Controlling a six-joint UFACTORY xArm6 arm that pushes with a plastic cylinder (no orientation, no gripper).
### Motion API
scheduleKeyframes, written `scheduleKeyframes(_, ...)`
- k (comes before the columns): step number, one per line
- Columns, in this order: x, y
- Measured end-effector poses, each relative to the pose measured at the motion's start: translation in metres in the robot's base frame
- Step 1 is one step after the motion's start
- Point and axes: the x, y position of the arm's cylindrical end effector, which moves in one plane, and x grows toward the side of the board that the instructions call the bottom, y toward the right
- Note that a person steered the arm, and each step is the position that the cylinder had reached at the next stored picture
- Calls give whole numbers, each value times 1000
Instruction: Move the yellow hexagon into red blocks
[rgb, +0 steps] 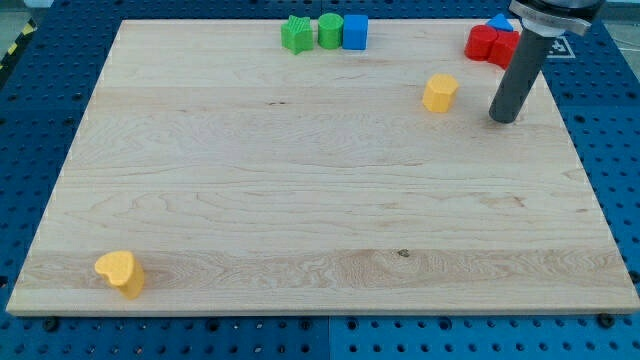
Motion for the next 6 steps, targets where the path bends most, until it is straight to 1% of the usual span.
scheduleKeyframes(1, 15, -41)
scheduleKeyframes(2, 13, -88)
scheduleKeyframes(3, -19, -96)
scheduleKeyframes(4, -38, -74)
scheduleKeyframes(6, -43, -21)
